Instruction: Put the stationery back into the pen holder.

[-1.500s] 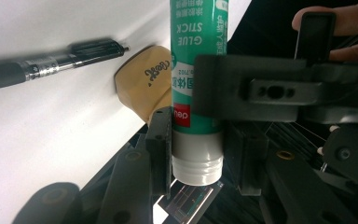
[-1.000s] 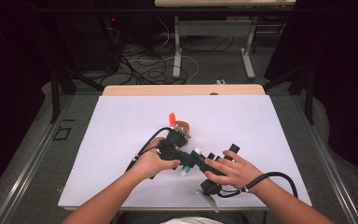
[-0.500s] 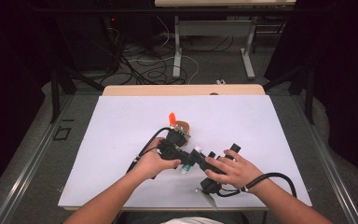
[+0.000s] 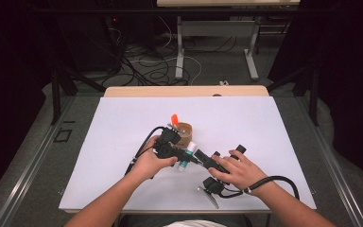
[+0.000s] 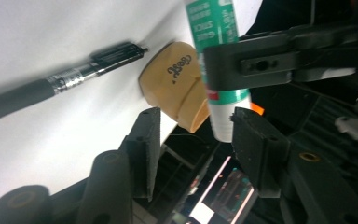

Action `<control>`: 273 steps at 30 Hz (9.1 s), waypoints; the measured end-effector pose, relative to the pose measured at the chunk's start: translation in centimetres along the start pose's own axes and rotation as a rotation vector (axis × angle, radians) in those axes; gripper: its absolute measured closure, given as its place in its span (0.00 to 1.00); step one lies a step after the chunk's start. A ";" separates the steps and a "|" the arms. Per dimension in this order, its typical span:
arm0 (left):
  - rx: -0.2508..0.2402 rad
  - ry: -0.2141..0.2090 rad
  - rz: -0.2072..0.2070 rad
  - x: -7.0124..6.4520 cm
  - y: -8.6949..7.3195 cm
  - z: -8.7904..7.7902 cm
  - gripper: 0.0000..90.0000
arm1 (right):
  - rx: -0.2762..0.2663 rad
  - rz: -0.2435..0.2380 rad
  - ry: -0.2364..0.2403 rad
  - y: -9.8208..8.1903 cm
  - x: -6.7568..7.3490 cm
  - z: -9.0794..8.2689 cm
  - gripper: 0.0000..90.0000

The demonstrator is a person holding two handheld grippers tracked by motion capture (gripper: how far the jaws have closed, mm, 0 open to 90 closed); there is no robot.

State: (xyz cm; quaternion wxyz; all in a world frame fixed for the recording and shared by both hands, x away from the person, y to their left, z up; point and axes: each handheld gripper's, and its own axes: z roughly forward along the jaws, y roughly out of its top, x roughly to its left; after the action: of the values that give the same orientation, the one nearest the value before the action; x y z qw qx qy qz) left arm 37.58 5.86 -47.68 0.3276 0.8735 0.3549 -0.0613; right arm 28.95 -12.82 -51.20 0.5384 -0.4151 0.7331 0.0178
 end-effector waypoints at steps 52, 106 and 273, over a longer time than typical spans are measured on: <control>-0.575 0.219 0.025 1.2 1.5 -2.2 0.72 | -0.015 1.740 0.398 -6.3 2.0 0.8 0.02; -0.534 0.444 -0.045 2.2 2.6 4.3 0.72 | -0.037 1.925 0.357 -6.9 3.6 0.3 0.00; -0.346 0.268 0.025 3.9 -6.4 -3.5 0.01 | 0.163 1.636 0.936 -5.8 2.5 5.2 0.89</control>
State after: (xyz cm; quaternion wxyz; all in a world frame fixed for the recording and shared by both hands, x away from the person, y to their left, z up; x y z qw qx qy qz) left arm 35.82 13.70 -49.71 0.4232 0.8091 0.3895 0.1211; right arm 36.38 -15.64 -52.97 0.0374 0.3020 0.9373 0.1701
